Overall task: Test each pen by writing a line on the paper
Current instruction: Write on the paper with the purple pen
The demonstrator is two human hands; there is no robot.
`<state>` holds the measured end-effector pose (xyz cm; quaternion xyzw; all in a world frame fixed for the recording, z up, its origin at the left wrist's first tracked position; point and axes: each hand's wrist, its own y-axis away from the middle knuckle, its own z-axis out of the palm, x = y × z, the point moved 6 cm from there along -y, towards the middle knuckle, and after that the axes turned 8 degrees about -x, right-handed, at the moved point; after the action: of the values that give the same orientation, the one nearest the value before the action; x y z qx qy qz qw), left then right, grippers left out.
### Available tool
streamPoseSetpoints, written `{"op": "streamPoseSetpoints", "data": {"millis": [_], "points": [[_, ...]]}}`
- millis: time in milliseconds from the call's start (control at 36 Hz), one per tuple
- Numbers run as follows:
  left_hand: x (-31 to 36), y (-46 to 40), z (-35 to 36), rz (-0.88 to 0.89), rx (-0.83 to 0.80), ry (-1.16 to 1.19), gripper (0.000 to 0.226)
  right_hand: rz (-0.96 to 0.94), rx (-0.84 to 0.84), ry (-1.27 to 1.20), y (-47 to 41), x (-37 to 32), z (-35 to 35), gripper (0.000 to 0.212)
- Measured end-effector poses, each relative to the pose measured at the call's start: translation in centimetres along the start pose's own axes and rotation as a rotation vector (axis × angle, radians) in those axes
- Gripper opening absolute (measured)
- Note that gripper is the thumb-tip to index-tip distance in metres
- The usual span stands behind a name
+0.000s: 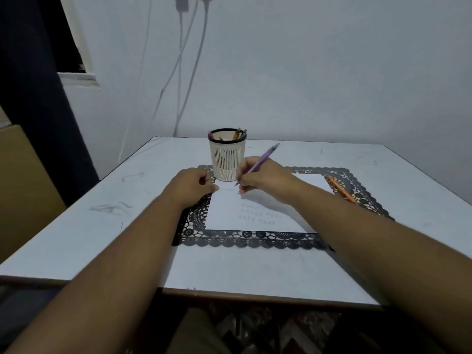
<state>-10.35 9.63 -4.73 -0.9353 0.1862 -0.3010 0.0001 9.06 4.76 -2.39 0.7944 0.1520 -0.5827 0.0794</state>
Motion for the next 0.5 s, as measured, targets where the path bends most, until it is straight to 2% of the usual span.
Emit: {"op": "streamPoseSetpoints", "data": {"millis": [111,222,361,500], "points": [[-0.8,-0.2,0.3,-0.031,0.011,0.019,0.035,0.012,0.009,-0.019,-1.2,0.5,1.9,0.013],[-1.4,-0.6,0.2,-0.053,0.03,0.036,0.039,0.014,-0.008,-0.203,-1.7,1.4,3.4,0.016],[-2.3,-1.2,0.4,-0.098,0.006,0.189,0.036,-0.017,0.031,-0.166,-2.1,1.4,3.4,0.016],[-2.8,-1.7,0.7,-0.094,0.002,0.232,0.028,-0.02,0.03,-0.163,-2.3,1.6,3.4,0.016]]}}
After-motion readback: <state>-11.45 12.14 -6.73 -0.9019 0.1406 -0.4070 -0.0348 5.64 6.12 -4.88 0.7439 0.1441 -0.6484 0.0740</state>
